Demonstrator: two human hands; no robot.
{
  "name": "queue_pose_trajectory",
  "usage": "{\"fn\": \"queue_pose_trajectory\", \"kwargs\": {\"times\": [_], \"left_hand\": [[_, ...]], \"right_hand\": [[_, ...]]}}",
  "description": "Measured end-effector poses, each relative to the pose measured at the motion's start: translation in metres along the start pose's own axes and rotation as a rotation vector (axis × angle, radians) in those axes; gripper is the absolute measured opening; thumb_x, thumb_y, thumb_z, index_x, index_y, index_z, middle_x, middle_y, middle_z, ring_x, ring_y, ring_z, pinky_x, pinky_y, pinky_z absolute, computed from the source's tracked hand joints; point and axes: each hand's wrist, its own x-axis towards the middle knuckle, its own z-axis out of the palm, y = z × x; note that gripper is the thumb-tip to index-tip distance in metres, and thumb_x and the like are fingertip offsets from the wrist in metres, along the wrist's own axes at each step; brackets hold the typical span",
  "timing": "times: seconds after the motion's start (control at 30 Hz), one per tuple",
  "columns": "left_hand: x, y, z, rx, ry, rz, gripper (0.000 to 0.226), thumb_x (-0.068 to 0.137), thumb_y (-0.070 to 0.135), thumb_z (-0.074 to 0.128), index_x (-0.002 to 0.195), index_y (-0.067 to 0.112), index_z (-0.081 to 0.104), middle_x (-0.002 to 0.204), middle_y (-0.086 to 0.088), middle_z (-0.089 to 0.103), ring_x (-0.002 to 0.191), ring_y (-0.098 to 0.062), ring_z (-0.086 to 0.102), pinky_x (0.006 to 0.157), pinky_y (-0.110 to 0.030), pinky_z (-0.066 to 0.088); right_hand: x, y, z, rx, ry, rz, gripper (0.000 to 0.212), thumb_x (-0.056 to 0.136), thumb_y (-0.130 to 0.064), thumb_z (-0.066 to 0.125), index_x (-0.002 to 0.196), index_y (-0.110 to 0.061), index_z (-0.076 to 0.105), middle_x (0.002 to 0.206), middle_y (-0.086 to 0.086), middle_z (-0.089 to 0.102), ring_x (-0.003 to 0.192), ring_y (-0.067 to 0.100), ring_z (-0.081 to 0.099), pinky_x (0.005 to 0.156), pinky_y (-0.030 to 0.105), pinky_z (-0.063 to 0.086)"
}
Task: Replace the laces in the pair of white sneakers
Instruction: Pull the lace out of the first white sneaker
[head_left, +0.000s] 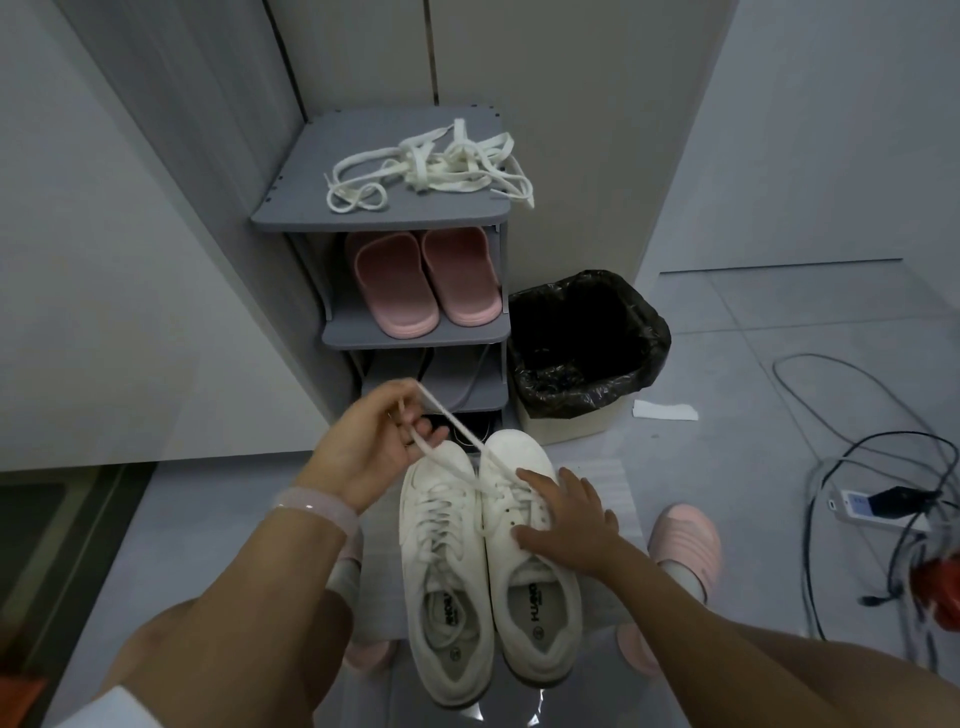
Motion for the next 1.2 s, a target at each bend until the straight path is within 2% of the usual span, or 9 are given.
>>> {"fn": "queue_pose_trajectory", "kwargs": {"times": [0.17, 0.3, 0.4, 0.5, 0.63, 0.77, 0.87, 1.0, 1.2], "left_hand": [[-0.008, 0.008, -0.015, 0.413, -0.199, 0.068, 0.033, 0.089, 0.017, 0.051, 0.118, 0.028, 0.062, 0.057, 0.004, 0.046, 0.05, -0.007, 0.045, 0.054, -0.019, 0.048], [-0.005, 0.023, -0.027, 1.064, 0.165, 0.498, 0.022, 0.091, 0.006, 0.052, 0.093, 0.019, 0.07, 0.051, 0.02, 0.053, 0.044, 0.006, 0.046, 0.045, -0.003, 0.034], [-0.007, 0.033, -0.031, 0.506, 0.281, 0.36, 0.036, 0.087, -0.006, 0.043, 0.073, 0.02, 0.063, 0.041, 0.011, 0.045, 0.037, -0.002, 0.037, 0.039, -0.01, 0.033], [-0.01, 0.038, -0.029, 0.029, 0.103, 0.244, 0.037, 0.089, -0.004, 0.038, 0.096, 0.026, 0.06, 0.064, 0.0, 0.066, 0.05, -0.008, 0.054, 0.053, -0.018, 0.051], [-0.014, 0.036, -0.031, 0.779, 0.197, 0.513, 0.052, 0.086, -0.011, 0.039, 0.117, 0.028, 0.054, 0.081, 0.006, 0.072, 0.039, -0.001, 0.038, 0.042, -0.01, 0.035], [-0.015, 0.048, -0.044, 1.364, 0.394, 0.832, 0.049, 0.077, -0.01, 0.051, 0.117, 0.017, 0.061, 0.08, 0.005, 0.063, 0.055, 0.003, 0.054, 0.058, 0.004, 0.035], [-0.015, 0.043, -0.041, 0.95, 0.528, 0.615, 0.008, 0.086, 0.009, 0.059, 0.086, 0.016, 0.062, 0.075, 0.002, 0.061, 0.047, -0.007, 0.05, 0.049, -0.005, 0.042], [-0.013, 0.045, -0.038, 0.41, 0.515, 0.292, 0.041, 0.09, 0.01, 0.053, 0.05, 0.015, 0.044, 0.038, 0.004, 0.036, 0.032, -0.009, 0.027, 0.036, -0.012, 0.024], [-0.029, 0.046, -0.025, 1.384, 0.808, 0.696, 0.027, 0.072, 0.027, 0.044, 0.057, 0.004, 0.043, 0.048, -0.011, 0.04, 0.046, -0.022, 0.034, 0.046, -0.027, 0.025]], "right_hand": [[0.0, 0.0, 0.0, -0.01, -0.002, 0.005, 0.078, 0.079, -0.053, 0.058, 0.142, -0.049, 0.013, 0.156, 0.001, 0.0, 0.144, 0.028, -0.002, 0.112, 0.058, 0.01], [-0.001, 0.0, 0.0, 0.002, -0.002, 0.002, 0.075, 0.08, -0.053, 0.058, 0.141, -0.051, 0.015, 0.157, 0.002, -0.001, 0.144, 0.028, -0.004, 0.112, 0.058, 0.009], [-0.001, 0.0, -0.001, 0.008, -0.008, -0.002, 0.075, 0.08, -0.053, 0.058, 0.141, -0.051, 0.015, 0.156, 0.002, -0.001, 0.144, 0.029, -0.004, 0.112, 0.058, 0.009], [-0.002, 0.0, -0.001, 0.016, -0.007, -0.004, 0.075, 0.08, -0.053, 0.058, 0.141, -0.051, 0.015, 0.156, 0.002, 0.0, 0.144, 0.029, -0.003, 0.112, 0.058, 0.009], [-0.002, 0.0, -0.001, 0.003, 0.003, -0.003, 0.075, 0.079, -0.054, 0.058, 0.141, -0.051, 0.016, 0.154, 0.002, 0.007, 0.143, 0.029, 0.003, 0.111, 0.059, 0.012], [-0.001, 0.0, -0.001, -0.004, -0.001, -0.002, 0.075, 0.079, -0.054, 0.058, 0.141, -0.051, 0.016, 0.154, 0.003, 0.008, 0.142, 0.03, 0.003, 0.111, 0.059, 0.011], [0.0, 0.0, 0.0, -0.007, 0.004, -0.003, 0.075, 0.078, -0.055, 0.058, 0.14, -0.051, 0.016, 0.152, 0.003, 0.012, 0.141, 0.031, 0.006, 0.11, 0.06, 0.014], [-0.001, 0.0, 0.0, -0.003, -0.005, 0.0, 0.075, 0.078, -0.055, 0.057, 0.14, -0.052, 0.016, 0.153, 0.002, 0.009, 0.142, 0.031, 0.004, 0.11, 0.06, 0.012], [-0.002, -0.002, -0.003, -0.024, -0.008, 0.01, 0.075, 0.079, -0.055, 0.057, 0.141, -0.051, 0.015, 0.154, 0.003, 0.008, 0.142, 0.031, 0.002, 0.11, 0.06, 0.01]]}}
